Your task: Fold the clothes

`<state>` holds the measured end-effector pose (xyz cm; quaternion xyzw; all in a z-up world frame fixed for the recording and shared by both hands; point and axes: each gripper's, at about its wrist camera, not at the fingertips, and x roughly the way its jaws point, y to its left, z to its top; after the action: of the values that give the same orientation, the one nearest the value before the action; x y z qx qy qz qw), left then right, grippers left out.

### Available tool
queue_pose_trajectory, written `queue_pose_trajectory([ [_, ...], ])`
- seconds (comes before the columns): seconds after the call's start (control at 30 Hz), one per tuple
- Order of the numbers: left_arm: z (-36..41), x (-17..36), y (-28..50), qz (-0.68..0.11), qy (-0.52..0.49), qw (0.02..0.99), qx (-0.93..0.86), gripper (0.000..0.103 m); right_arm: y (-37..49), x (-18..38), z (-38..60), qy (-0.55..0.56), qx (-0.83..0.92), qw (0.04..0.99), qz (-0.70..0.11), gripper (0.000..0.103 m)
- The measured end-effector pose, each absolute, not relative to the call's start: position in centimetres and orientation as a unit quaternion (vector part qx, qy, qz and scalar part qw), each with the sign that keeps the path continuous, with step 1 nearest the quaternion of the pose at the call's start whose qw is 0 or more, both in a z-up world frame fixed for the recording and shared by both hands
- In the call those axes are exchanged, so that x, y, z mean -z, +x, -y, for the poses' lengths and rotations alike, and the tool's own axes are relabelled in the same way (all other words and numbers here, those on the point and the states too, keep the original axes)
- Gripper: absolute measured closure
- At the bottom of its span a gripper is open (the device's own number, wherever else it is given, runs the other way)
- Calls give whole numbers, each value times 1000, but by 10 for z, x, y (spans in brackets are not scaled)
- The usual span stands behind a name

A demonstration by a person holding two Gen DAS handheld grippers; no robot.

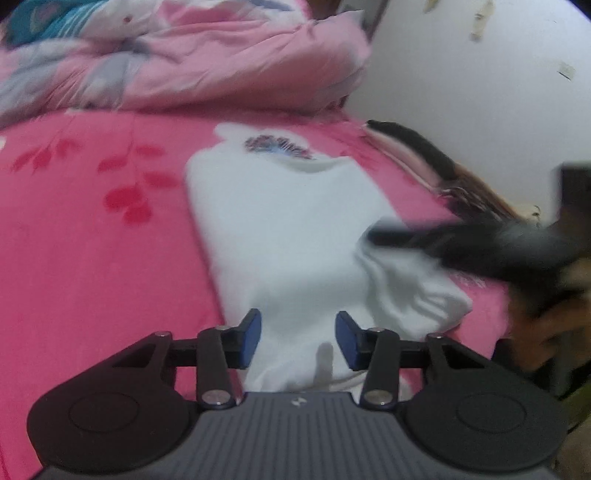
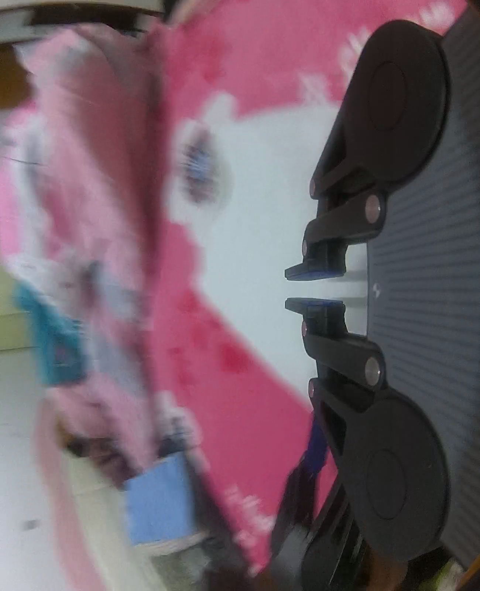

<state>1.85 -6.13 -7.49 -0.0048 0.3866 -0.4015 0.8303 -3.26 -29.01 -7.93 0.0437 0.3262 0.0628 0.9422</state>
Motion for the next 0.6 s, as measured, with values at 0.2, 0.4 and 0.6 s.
queue_pose_trajectory([
  [0.2,47,77,12,-373,-6,832,412,56,-23,57,289,61,-58,934,-348,94],
  [0.4,32,81,14,-383,-20,830,406,56,-2,97,265,37,-87,930,-354,97],
  [0.6,14,78,14,-374,-37,834,404,56,-13,48,260,76,-103,937,-325,94],
])
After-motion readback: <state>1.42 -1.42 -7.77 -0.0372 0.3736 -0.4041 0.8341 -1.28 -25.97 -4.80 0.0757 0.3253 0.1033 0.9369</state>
